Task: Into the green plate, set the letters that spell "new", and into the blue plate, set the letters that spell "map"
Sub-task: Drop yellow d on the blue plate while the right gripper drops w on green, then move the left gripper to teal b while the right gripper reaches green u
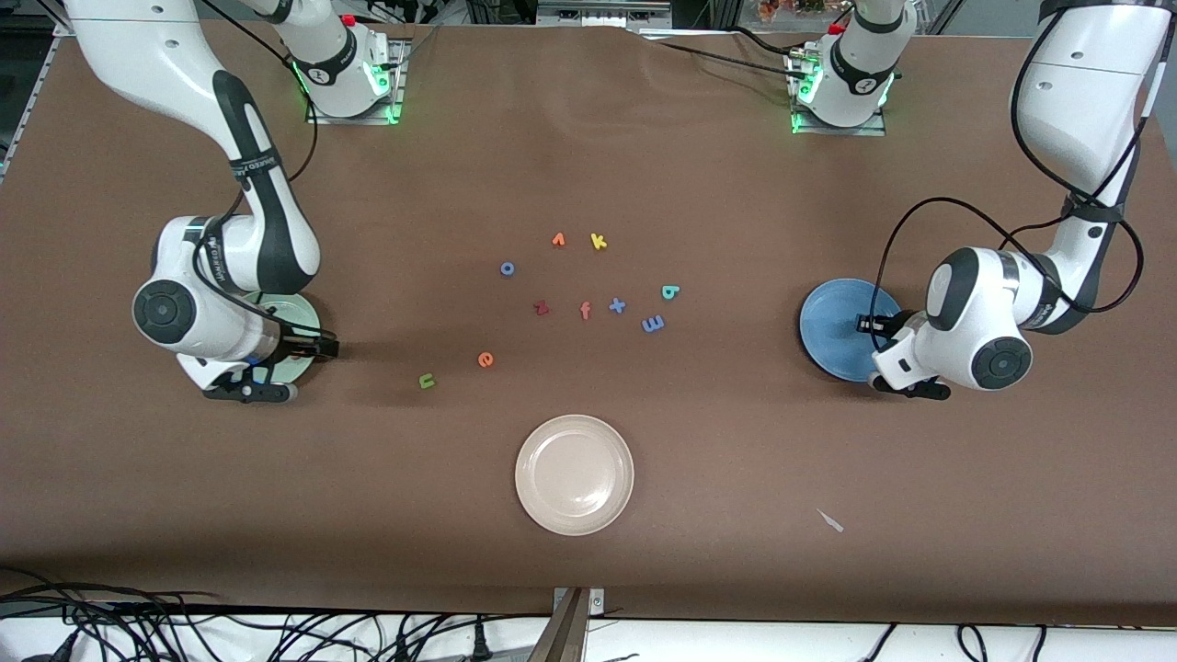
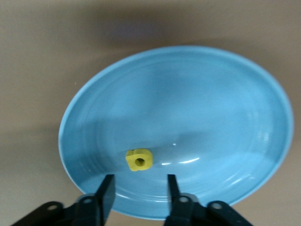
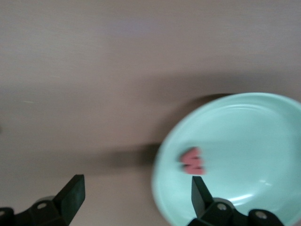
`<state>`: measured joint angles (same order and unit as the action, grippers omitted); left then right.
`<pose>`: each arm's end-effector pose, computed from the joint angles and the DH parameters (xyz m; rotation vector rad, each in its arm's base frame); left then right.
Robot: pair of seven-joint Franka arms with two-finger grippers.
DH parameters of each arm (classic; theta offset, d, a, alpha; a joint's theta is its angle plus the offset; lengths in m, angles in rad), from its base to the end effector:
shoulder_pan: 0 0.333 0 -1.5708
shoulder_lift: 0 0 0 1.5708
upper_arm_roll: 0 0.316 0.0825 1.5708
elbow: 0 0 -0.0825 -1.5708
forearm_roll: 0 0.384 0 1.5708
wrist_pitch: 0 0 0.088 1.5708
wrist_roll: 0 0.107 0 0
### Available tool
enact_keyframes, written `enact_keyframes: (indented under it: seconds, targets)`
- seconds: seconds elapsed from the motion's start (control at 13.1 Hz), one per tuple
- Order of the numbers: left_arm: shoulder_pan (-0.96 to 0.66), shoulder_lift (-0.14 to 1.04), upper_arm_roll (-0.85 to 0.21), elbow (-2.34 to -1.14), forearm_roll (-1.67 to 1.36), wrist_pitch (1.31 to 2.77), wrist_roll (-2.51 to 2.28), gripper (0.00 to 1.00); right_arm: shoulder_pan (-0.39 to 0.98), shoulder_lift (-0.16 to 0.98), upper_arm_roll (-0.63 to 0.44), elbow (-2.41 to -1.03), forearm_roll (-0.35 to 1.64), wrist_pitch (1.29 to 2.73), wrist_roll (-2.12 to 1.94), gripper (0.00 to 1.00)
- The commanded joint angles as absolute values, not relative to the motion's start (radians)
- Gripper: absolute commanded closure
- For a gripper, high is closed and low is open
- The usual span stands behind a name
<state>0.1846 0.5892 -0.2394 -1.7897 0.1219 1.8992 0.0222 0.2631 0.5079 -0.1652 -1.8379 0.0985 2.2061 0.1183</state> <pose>0.5998 -0.0178 0.2020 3.0257 -0.2055 -0.7102 0.6267 0.0708 0.2448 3.1131 -0.1073 -0.2022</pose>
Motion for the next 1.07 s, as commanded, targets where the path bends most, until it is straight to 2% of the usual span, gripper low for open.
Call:
enact_keyframes:
  seconds: [0.0,0.08,0.31,0.46,0.76,0.99]
  targets:
    - [0.190,0.493,-0.339,-1.802,0.048,1.864,-0.058,0.03,0.273,0.540,-0.114,-1.772,0.133,2.180,0.222,0.00]
    - [0.189,0.473,-0.386,-1.804,0.023,1.849,-0.111,0.06,0.273,0.545,-0.094,-1.767,0.132,2.183,0.251,0.00]
    - [0.184,0.472,-0.532,-1.819,0.011,1.868,-0.328,0.06,0.276,0.592,-0.046,-1.717,0.133,2.192,0.284,0.00]
    - [0.184,0.477,-0.604,-1.860,0.011,1.987,-0.469,0.06,0.300,0.629,-0.040,-1.669,0.133,2.192,0.305,0.00]
    - [0.108,0.517,-0.634,-1.979,0.020,2.291,-0.737,0.06,0.318,0.690,-0.031,-1.618,0.133,2.216,0.305,0.00]
    - [0.034,0.557,-0.626,-1.982,0.047,2.332,-0.894,0.06,0.324,0.718,-0.025,-1.618,0.132,2.270,0.305,0.00]
